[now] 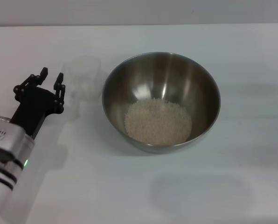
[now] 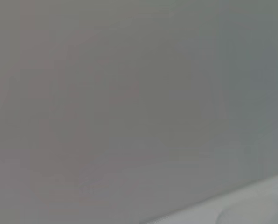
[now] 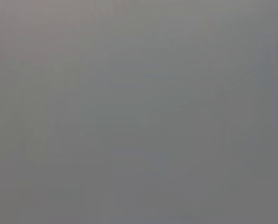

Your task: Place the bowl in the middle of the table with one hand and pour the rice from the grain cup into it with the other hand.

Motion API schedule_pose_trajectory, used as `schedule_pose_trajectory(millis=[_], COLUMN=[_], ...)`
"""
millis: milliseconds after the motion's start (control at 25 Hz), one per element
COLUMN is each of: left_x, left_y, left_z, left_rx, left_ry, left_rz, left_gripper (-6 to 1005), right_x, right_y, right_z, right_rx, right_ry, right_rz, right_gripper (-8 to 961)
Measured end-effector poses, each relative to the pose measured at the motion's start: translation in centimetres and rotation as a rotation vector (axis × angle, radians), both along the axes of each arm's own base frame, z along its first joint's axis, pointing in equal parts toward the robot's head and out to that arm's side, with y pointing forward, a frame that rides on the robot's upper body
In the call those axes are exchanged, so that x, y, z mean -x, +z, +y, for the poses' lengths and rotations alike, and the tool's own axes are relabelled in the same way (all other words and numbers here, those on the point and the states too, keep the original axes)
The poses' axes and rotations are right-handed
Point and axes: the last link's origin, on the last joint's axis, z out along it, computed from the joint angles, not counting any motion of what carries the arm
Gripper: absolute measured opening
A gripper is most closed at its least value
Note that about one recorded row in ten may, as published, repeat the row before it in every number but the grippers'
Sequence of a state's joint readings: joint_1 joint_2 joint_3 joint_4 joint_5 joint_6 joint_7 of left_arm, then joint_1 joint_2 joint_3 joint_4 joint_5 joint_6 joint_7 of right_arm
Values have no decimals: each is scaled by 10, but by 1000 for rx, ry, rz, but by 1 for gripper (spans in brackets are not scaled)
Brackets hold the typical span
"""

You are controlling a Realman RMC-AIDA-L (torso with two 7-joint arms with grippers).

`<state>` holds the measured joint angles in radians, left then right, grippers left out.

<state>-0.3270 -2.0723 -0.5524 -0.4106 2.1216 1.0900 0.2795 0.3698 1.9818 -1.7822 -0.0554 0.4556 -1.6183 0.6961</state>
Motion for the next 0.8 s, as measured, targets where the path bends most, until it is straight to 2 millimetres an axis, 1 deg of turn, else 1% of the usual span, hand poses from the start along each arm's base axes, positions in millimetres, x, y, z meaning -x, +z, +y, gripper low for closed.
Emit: schedule_pose_trajectory(millis=[40, 80, 120, 160, 200, 240, 280, 360, 400, 440, 560, 600, 680, 800], left_x=[0, 0, -3, -3, -3, -4, -4, -4, -7, -8, -8, -8, -8, -9], left_y=[0, 0, 6, 6, 11, 14, 14, 14, 19, 20, 22, 24, 25, 25], left_z=[0, 0, -12, -12, -18, -22, -22, -22, -26, -27, -27, -25, -21, -21], left_rx=[0, 0, -26, -26, -47, -58, -58, -58, -79, -88, -97, -115, -120, -120], left_ry=[0, 0, -31, -31, -38, -48, -48, -48, -75, -85, -89, -84, -80, -80], left_rz=[0, 0, -113, -113, -203, -253, -253, -253, -290, -294, -298, -305, -306, -306], left_gripper=[354, 356, 358, 360, 362, 364, 366, 370, 372, 414, 542, 584, 723, 723], right_x=[-2, -2, -3, -3, -2, 2, 2, 5, 7, 8, 8, 8, 6, 5], right_y=[-5, -5, -13, -13, -18, -30, -30, -39, -43, -47, -49, -48, -48, -52], right_z=[0, 0, -1, -1, -1, -3, -3, -5, -6, -9, -10, -9, -7, -3], right_rx=[19, 19, 48, 48, 65, 91, 91, 94, 89, 75, 61, 52, 40, 35], right_ry=[-17, -17, -34, -34, -35, -33, -33, -34, -38, -47, -60, -70, -98, -132], right_rz=[2, 2, -18, -18, -40, -103, -103, -154, -175, -211, -222, -218, -209, -230], right_gripper=[563, 565, 567, 568, 570, 572, 574, 577, 613, 649, 758, 758, 758, 758])
